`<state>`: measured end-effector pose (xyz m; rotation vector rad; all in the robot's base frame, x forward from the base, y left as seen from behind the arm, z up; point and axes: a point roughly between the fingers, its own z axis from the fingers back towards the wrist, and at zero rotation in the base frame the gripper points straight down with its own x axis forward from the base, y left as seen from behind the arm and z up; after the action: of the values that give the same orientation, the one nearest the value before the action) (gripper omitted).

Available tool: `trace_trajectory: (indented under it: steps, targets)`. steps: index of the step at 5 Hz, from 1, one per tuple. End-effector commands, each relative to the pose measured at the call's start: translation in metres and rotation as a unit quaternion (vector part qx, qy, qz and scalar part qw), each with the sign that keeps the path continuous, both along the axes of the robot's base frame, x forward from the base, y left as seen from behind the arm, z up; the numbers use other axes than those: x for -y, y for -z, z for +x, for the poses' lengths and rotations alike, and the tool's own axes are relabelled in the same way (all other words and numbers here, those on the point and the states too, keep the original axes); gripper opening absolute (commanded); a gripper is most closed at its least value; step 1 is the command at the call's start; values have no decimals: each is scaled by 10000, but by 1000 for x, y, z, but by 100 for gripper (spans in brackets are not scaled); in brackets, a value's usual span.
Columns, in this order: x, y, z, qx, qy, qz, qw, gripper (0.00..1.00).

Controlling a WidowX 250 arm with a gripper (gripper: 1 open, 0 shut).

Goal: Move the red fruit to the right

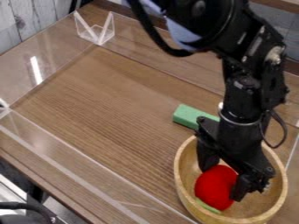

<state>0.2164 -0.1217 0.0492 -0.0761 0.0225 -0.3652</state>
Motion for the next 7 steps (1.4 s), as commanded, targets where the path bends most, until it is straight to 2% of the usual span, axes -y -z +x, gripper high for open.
trace_trajectory:
  steps: [1,3,5,7]
  targets:
    - [3,-15,0,260,9,-43,9997,100]
    - [8,-16,4,291,-9,-18,9996,100]
    - [14,-31,9,299,-352,3,9989,100]
    - [11,-35,18,276,-511,3,9983,100]
